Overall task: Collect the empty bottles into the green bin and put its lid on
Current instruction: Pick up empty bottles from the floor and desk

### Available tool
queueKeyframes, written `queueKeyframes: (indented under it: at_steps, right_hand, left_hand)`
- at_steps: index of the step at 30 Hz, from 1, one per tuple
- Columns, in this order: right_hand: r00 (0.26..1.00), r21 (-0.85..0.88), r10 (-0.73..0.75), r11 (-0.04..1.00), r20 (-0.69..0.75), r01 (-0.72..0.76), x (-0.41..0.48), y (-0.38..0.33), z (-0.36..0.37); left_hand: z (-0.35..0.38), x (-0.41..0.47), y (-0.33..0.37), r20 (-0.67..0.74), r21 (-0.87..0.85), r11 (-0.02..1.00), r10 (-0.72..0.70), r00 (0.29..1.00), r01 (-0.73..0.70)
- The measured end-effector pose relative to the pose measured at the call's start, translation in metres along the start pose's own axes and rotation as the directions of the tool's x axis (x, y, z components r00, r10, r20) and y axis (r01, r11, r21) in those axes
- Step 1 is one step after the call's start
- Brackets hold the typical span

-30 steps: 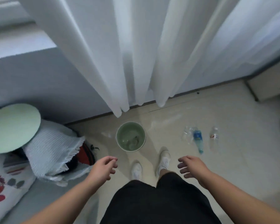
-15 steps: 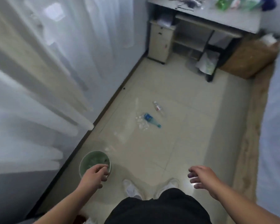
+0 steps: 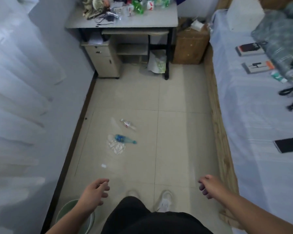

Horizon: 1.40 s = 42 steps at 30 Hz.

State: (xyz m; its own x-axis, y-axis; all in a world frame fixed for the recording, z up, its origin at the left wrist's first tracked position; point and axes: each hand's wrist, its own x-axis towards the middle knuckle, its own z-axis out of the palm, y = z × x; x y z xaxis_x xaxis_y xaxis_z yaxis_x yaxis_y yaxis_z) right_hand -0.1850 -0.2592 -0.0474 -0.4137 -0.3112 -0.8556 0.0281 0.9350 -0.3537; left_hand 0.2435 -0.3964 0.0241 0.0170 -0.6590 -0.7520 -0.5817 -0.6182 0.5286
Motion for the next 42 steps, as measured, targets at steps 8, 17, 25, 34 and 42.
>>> queueKeyframes:
  at_steps: [8,17,25,34,42]
  right_hand:
    - [0.989,0.092,-0.141,0.985,-0.043,0.144,0.049,-0.142,-0.041]
    - [0.990,0.135,-0.093,0.985,-0.108,0.107,0.084,-0.264,-0.081]
    - [0.991,0.053,0.124,0.991,-0.049,-0.122,0.102,-0.283,-0.116]
    - [0.998,-0.006,0.062,0.998,0.028,-0.062,0.222,-0.401,-0.183]
    - [0.989,-0.034,-0.141,0.989,0.050,0.143,0.291,-0.618,-0.233]
  left_hand:
    - [0.008,0.056,0.044,0.053,0.063,0.992,-0.114,0.992,0.111]
    - [0.019,0.192,0.212,0.117,0.059,0.995,-0.086,0.989,0.079]
    - [0.022,0.282,0.417,0.149,0.053,0.994,0.091,0.985,-0.100]
    - [0.052,0.366,0.562,0.086,0.078,0.984,0.155,0.984,-0.161]
    - [0.058,0.381,0.600,0.079,0.087,0.996,0.029,0.996,-0.036]
